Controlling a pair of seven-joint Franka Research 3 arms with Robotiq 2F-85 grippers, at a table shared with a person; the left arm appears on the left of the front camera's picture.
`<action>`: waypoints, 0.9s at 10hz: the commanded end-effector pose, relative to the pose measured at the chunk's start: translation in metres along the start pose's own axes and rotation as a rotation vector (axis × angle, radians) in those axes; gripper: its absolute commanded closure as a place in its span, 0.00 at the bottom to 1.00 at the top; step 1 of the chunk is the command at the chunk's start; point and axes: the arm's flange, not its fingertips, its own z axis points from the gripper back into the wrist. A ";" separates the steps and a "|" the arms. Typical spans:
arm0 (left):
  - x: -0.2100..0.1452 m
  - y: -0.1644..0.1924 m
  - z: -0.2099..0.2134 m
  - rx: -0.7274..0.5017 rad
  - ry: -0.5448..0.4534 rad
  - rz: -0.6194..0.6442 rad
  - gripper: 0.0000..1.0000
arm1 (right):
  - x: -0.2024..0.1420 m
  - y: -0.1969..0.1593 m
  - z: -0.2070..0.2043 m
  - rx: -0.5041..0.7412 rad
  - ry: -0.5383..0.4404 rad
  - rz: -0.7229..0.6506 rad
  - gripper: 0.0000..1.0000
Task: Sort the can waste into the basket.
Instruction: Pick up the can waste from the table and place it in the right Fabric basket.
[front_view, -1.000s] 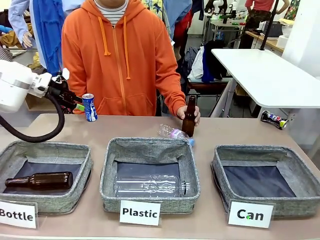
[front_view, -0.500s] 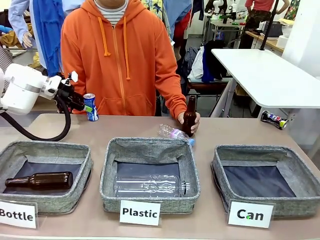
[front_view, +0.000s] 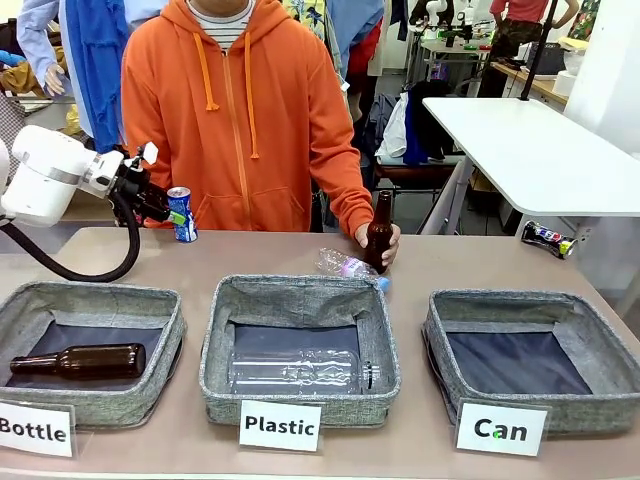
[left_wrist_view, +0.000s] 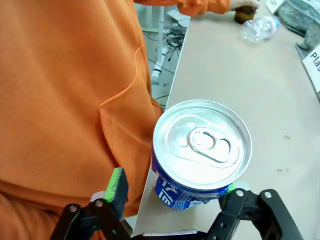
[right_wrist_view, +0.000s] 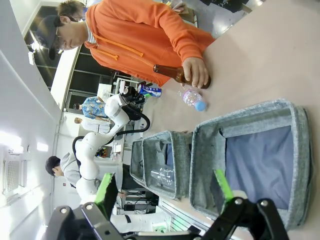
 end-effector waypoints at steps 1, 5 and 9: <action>0.005 0.010 -0.003 -0.029 0.010 -0.028 1.00 | 0.003 0.001 0.000 0.017 -0.011 0.016 0.00; 0.009 0.008 -0.010 -0.078 -0.013 -0.067 1.00 | 0.003 0.001 0.000 0.017 -0.011 0.016 0.00; 0.027 -0.059 0.094 -0.199 -0.021 -0.076 1.00 | 0.003 0.001 0.000 0.017 -0.011 0.016 0.00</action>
